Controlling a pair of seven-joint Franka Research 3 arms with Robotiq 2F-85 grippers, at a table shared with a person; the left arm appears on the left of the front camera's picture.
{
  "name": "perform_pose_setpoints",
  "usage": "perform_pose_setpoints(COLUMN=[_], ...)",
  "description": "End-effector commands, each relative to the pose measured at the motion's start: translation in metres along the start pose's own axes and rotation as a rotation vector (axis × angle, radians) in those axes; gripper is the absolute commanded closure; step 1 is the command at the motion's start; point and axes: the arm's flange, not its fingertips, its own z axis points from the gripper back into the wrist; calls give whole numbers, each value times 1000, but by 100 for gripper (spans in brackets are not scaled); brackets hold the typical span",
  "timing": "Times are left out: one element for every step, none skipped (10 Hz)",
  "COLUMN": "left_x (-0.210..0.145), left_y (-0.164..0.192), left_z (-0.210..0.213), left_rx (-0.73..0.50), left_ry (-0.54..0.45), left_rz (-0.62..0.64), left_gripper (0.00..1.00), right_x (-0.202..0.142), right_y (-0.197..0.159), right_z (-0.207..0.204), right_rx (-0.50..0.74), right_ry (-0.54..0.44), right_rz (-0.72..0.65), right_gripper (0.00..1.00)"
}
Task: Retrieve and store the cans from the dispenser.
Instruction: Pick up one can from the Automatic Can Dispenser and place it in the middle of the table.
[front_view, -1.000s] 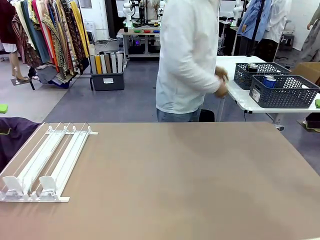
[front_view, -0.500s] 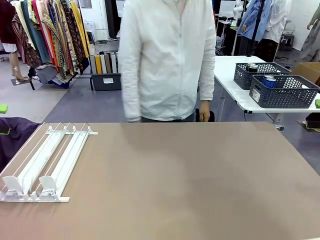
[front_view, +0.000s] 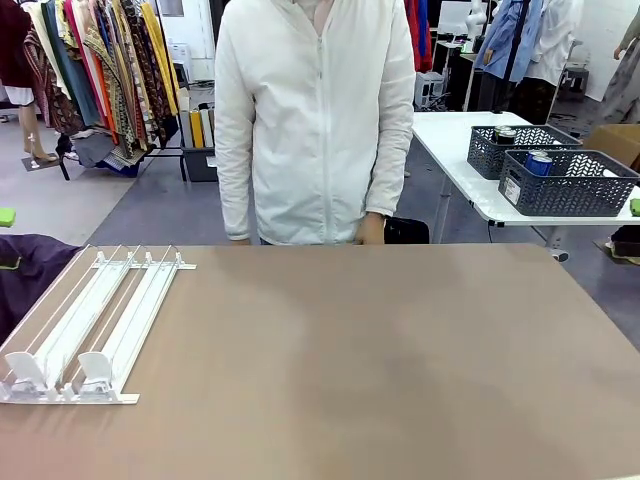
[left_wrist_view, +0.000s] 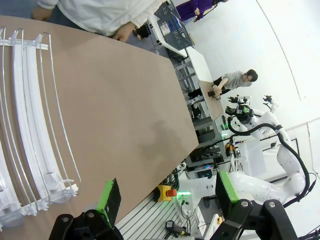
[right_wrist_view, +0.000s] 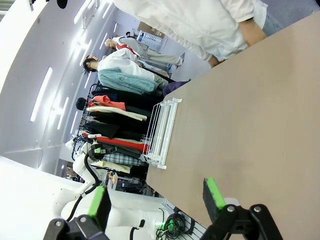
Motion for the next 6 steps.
perform_pose_setpoints(left_x=[0, 0, 0, 0, 0, 0], left_y=[-3, -3, -3, -3, -3, -3], left_z=[-2, -2, -2, -2, -2, -2], left_rx=[-15, -15, -15, -15, -15, -15], left_ry=[-16, -16, -16, -16, -16, -16], left_rz=[9, 9, 9, 9, 9, 9], left_gripper=[0, 0, 0, 0, 0, 0], right_x=[5, 5, 5, 5, 5, 5], right_y=[4, 4, 4, 4, 4, 4], right_z=[-2, -2, -2, -2, -2, -2], right_rx=[20, 20, 20, 20, 20, 20], right_ry=[-20, -20, -20, -20, -20, -20], right_rz=[6, 6, 6, 6, 6, 6], right_gripper=[0, 0, 0, 0, 0, 0])
